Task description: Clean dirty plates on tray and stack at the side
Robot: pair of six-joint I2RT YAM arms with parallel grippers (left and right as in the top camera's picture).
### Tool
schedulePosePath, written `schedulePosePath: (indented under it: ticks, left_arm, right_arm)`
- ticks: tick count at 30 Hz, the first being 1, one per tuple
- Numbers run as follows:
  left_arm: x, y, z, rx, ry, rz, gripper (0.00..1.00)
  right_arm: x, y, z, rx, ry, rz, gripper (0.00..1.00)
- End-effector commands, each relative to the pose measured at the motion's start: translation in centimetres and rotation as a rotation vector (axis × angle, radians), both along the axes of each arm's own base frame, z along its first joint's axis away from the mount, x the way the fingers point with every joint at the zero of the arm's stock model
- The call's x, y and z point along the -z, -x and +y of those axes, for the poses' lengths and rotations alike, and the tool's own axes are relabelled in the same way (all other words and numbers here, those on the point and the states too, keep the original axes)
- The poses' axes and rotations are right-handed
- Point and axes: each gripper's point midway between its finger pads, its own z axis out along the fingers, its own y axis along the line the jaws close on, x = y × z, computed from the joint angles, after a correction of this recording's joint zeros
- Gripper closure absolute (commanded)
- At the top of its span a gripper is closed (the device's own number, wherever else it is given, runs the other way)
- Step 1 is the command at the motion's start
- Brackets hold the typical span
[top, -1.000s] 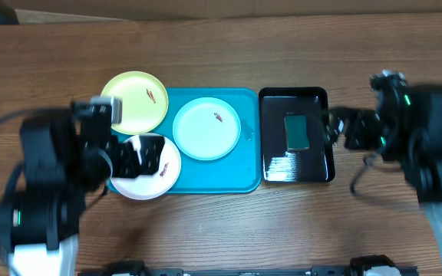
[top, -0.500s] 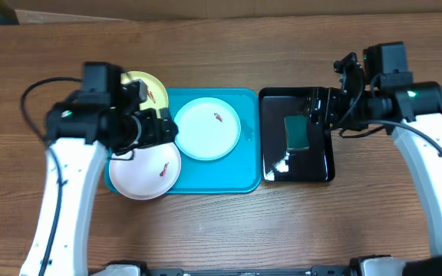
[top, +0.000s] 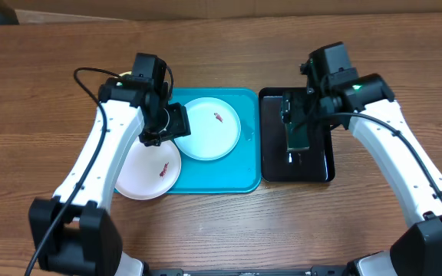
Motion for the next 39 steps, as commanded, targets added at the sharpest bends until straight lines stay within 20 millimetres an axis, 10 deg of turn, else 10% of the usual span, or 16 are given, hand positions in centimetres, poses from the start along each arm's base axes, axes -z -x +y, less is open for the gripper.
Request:
schedulePosePath:
  ticks: [1,6,15,39]
  left_arm:
    - [1.2,-0.8,0.3,-0.02,-0.031,0.022,0.35]
    - [4.0,-1.9,1.0,-0.038,-0.088,0.047,0.51]
    - [8.4,-3.7,1.1,-0.04,-0.11,0.074,0.49]
    - [9.8,-5.1,1.7,-0.054,-0.154,0.04,0.7]
  right_arm:
    - [-0.4,-1.3,-0.5,0.04,0.039,-0.039,0.2]
    - [0.9,-2.0,-0.3,0.04,0.044,-0.025,0.2]
    - [4.4,-3.1,0.0,0.041,0.069,0.027,0.21]
    - [4.7,-3.3,-1.0,0.062,0.125,0.019,0.2]
